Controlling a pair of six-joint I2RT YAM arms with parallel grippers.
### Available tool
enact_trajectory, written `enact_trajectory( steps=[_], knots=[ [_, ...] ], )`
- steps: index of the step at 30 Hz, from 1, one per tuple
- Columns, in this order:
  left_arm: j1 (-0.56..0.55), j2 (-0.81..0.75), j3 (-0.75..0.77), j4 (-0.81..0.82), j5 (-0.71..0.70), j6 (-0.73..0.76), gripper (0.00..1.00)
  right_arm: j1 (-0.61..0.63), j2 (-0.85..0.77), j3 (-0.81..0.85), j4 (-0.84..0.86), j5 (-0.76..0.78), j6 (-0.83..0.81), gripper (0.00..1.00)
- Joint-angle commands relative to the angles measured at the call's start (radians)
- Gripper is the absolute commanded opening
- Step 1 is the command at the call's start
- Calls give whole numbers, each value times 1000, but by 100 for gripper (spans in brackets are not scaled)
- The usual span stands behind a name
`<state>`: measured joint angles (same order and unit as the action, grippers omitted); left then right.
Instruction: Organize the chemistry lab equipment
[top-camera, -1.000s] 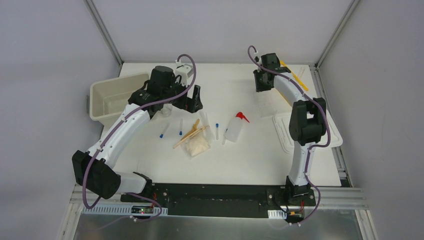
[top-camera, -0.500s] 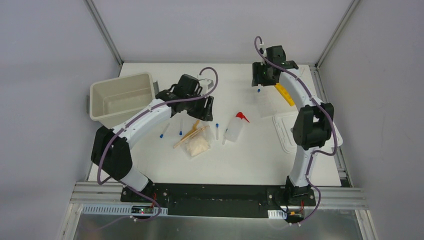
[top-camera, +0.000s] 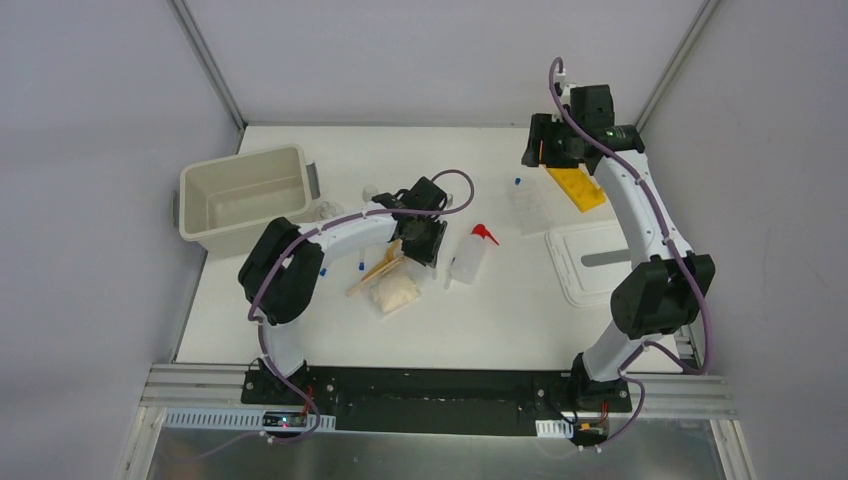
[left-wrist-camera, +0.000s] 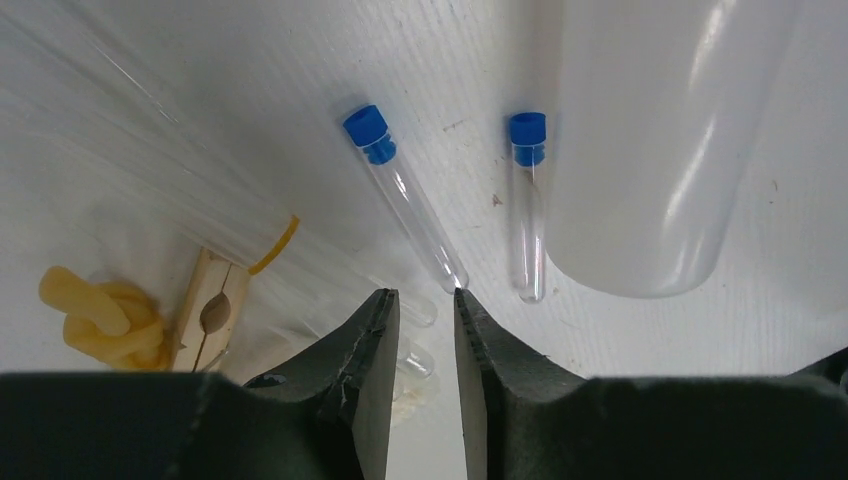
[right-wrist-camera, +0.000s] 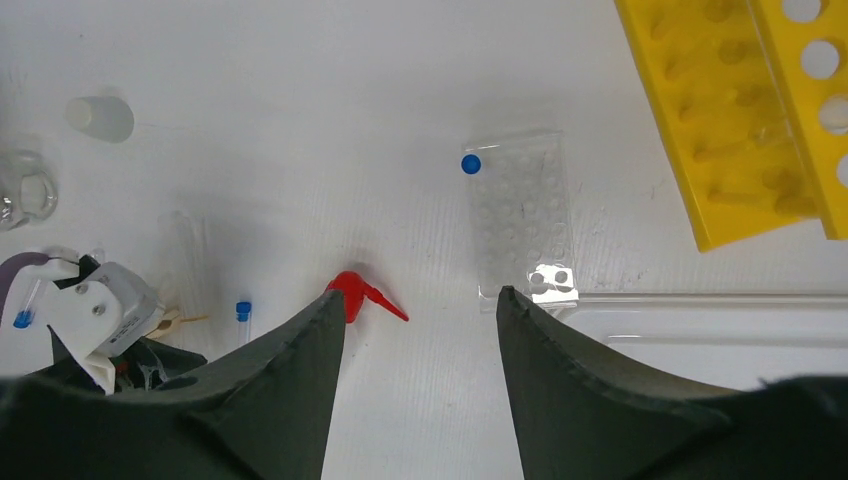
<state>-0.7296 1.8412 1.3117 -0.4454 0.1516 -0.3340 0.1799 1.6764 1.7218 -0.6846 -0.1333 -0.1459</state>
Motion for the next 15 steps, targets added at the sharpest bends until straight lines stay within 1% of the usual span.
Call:
enact_trajectory(
  steps=[1,11,15],
  knots=[
    [-6,29,61,7,-61,-47,28,-13,-34,-21,-29,-34,19,60],
    [-17,105,96,7,-69,-65,30,-26,-35,-50,-29,-57,35,60],
    [-18,137,102,1,-74,-80,34,-29,-33,-49,-27,-62,40,60]
  ],
)
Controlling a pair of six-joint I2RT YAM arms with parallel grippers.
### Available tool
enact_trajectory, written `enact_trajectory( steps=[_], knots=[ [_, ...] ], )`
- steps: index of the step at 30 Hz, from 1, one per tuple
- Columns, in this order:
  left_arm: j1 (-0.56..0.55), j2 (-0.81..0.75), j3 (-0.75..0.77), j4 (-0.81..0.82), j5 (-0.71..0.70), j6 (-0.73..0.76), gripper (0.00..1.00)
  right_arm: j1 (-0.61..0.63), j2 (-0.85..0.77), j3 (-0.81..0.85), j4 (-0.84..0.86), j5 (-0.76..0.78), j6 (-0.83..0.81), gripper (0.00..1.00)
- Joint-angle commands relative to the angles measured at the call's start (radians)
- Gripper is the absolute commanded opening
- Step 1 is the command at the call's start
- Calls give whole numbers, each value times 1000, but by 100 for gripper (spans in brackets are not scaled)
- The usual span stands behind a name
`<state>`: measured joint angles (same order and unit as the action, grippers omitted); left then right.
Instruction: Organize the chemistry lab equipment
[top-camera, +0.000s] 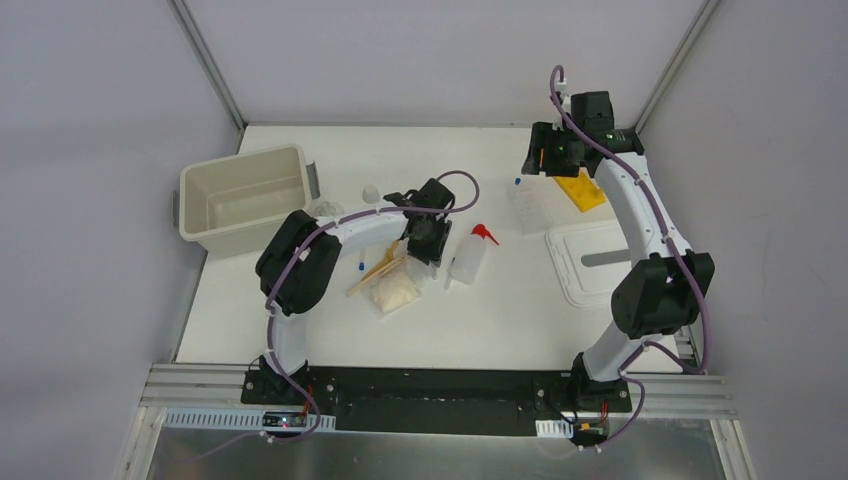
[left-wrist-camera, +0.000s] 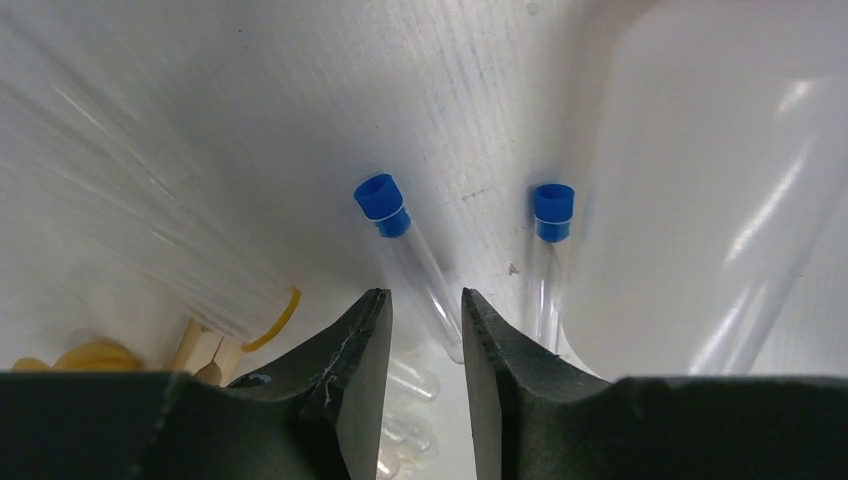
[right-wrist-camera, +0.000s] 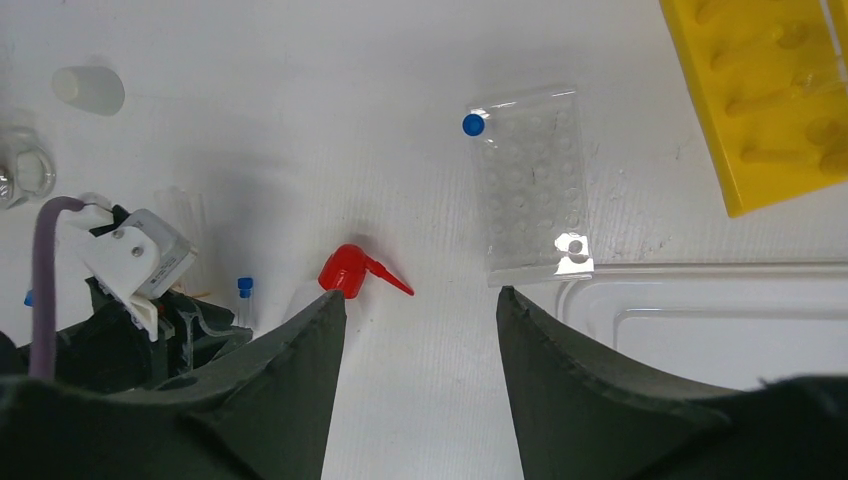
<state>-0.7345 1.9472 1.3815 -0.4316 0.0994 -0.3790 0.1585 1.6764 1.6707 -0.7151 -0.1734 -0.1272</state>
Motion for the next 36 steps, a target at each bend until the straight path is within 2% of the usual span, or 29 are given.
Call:
enact_trajectory(
  steps=[1,7,9,15,18,20,24,30,33,36],
  knots=[
    [-15,39,39,-19,-26,-36,34,-8,-34,2,3,-23,23,60],
    [-27,72,56,-56,-81,-55,32,-8,-36,-1,0,-31,29,60],
    [-28,88,86,-92,-120,-64,28,-8,-37,-5,-2,-36,34,60],
    [-29,90,148,-140,-144,-11,0,-9,-49,-4,-8,-64,61,60],
    [-29,37,163,-131,-104,14,0,-7,-62,-2,-23,-111,74,59],
    [-29,-42,153,-98,-28,25,0,-9,-71,-3,-31,-172,93,59],
    [-31,-243,41,50,25,31,0,-8,-109,-23,-29,-273,179,59],
    [-35,-414,-44,109,120,119,0,0,-172,-128,50,-650,336,59],
    [-38,-461,-71,123,172,150,0,39,-181,-158,73,-773,401,59],
    [-46,-502,-91,145,201,174,0,105,-196,-191,100,-814,435,59]
  ],
)
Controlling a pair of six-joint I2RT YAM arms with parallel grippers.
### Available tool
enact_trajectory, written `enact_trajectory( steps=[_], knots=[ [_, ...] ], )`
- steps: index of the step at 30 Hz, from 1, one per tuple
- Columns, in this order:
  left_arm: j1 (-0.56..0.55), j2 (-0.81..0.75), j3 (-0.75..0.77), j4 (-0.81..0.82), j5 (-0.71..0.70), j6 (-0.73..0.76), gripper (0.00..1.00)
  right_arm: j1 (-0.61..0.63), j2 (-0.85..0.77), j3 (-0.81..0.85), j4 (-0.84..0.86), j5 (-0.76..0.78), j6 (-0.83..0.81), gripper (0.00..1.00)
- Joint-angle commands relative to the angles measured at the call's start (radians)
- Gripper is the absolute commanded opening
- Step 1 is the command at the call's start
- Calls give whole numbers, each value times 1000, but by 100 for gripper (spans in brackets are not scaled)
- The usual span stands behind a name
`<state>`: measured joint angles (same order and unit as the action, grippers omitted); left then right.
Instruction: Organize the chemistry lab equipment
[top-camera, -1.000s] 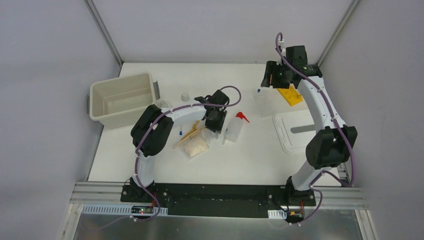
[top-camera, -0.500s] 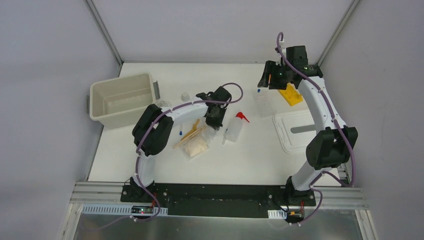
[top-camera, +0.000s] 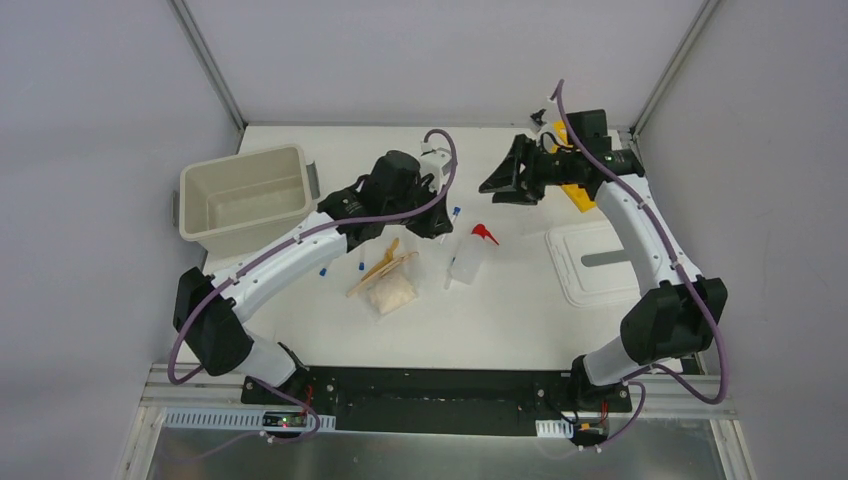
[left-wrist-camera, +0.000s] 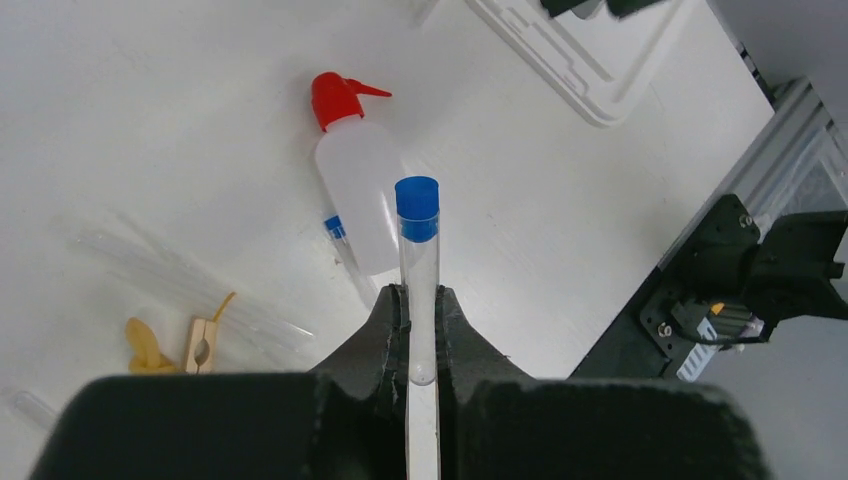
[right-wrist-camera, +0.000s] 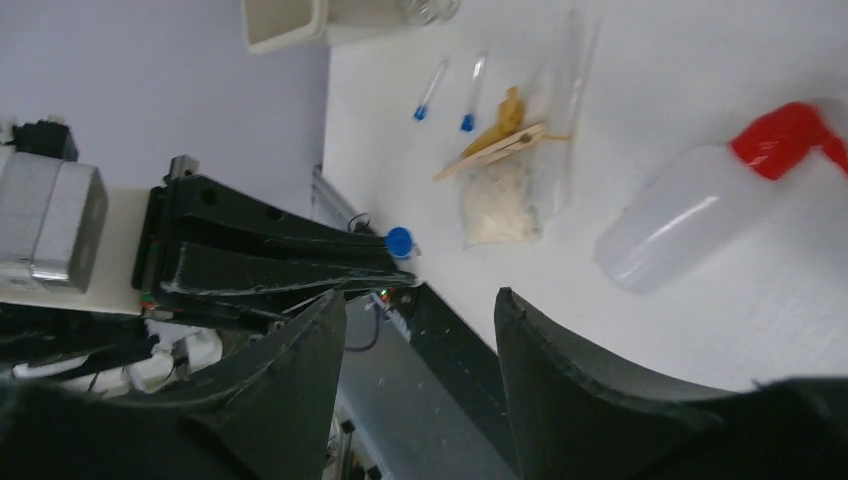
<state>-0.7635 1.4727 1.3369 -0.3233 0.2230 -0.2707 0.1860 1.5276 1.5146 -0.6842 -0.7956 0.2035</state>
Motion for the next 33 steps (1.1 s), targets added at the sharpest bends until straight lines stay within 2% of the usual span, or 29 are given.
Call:
enact_trajectory(
  steps=[1,7,15,20,23,33],
  knots=[
    [-22,-42,-57,51,87,73,0,94,-53,-50,83,-189,112,59],
    [-66,-92,-86,81,87,119,0,162,-32,-64,74,-153,98,58],
    [-70,-116,-99,87,87,121,0,195,-6,-26,-95,1,-56,54],
    [-72,-123,-101,90,82,131,0,202,-16,-55,-77,-83,-37,53],
    [-73,-124,-98,93,88,131,0,220,-16,-57,-68,-79,-36,52],
    [-85,-145,-112,111,103,131,0,221,3,-39,-72,-58,-33,26]
  ],
)
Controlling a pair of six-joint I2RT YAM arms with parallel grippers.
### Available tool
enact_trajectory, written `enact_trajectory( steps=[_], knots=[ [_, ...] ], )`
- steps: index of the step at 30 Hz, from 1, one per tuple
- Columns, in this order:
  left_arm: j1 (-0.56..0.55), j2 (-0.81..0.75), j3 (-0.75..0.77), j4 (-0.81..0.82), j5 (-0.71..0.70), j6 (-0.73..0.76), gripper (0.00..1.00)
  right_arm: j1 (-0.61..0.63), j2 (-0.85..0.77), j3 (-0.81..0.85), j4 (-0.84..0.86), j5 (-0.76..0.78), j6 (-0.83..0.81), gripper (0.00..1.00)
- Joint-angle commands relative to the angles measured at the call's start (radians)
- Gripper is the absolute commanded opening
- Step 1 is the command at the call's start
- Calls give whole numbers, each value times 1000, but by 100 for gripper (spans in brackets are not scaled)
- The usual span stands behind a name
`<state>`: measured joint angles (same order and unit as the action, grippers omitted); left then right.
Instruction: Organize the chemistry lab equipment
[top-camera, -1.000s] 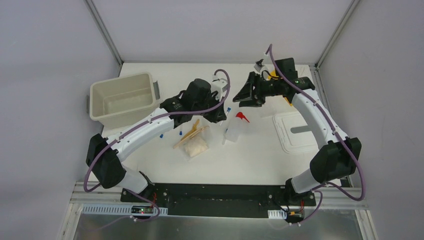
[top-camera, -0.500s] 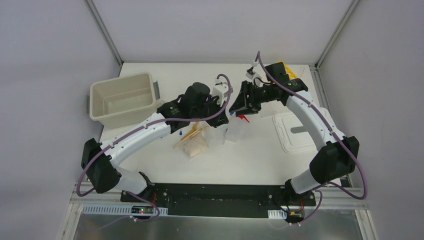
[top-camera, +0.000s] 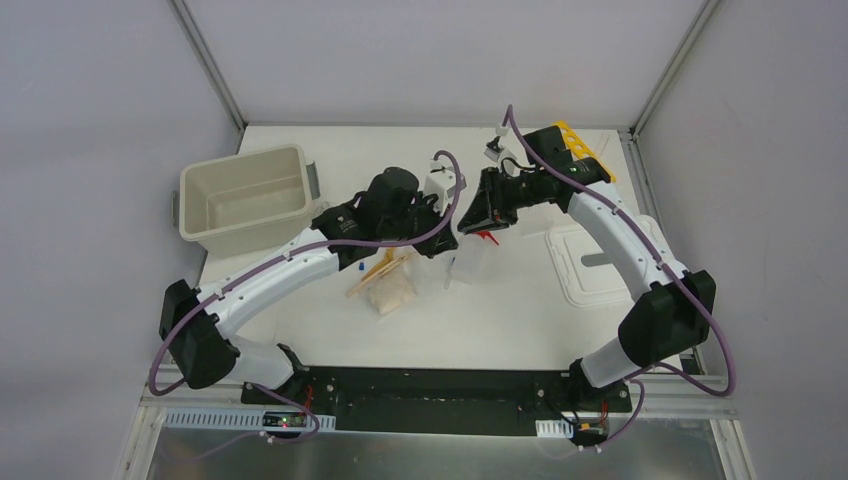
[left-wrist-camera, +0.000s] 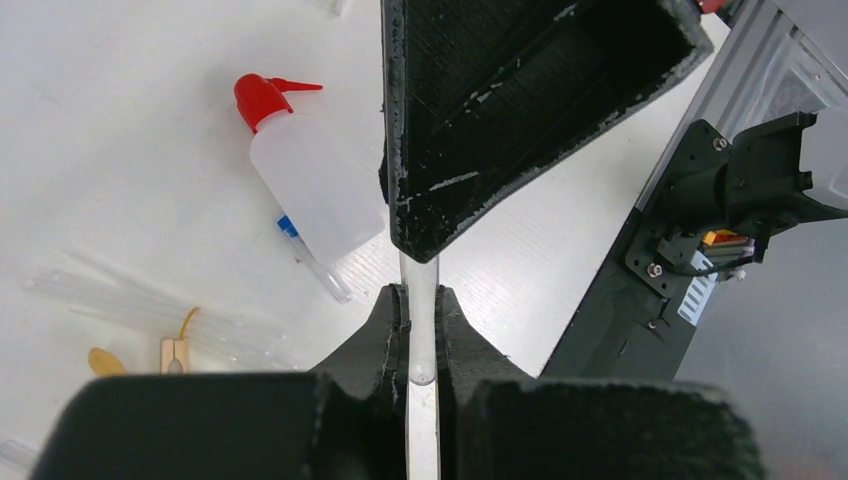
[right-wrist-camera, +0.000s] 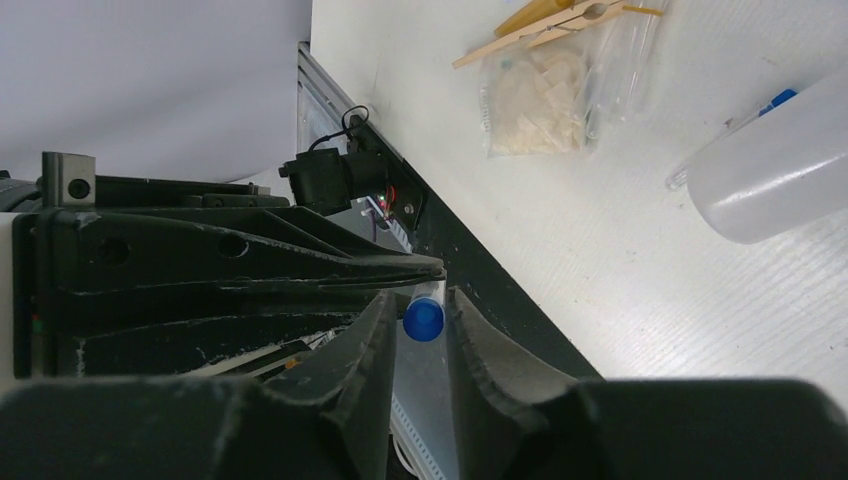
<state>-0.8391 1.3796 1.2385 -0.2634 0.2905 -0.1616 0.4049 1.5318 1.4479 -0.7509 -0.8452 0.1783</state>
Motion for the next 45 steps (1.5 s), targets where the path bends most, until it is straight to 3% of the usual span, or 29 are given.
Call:
enact_trajectory(
  steps=[1,4,6,8,9,10,12,15,19,24,33,45],
  knots=[
    [-10,-54,-16,53,37,24,0,2,-2,28,-8,-6,-10,23],
    [-9,-57,-16,56,42,30,3,-9,-7,27,-9,-9,-13,12],
    [-9,-58,-17,47,31,30,37,-31,-10,30,-10,-2,-11,3],
    [-9,-66,-21,23,-7,21,78,-74,-14,47,-24,6,-23,0],
    [-8,-75,-23,5,-34,21,92,-107,-15,66,-41,17,-39,0],
    [-7,-84,-24,-11,-63,22,98,-140,-15,91,-65,40,-66,0],
    [-1,-103,-31,-37,-129,28,99,-218,-15,159,-128,130,-152,0],
    [27,-126,-44,-57,-185,23,99,-288,-33,221,-149,390,-293,0],
    [107,-108,-38,-86,-152,-31,100,-309,-74,134,55,707,-437,0],
    [190,-64,0,-96,-128,-72,100,-309,26,76,292,902,-493,0],
    [207,-39,19,-94,-137,-48,99,-307,240,129,451,956,-468,0],
    [224,-6,22,-94,-141,-55,100,-292,311,127,478,891,-390,0]
  ],
)
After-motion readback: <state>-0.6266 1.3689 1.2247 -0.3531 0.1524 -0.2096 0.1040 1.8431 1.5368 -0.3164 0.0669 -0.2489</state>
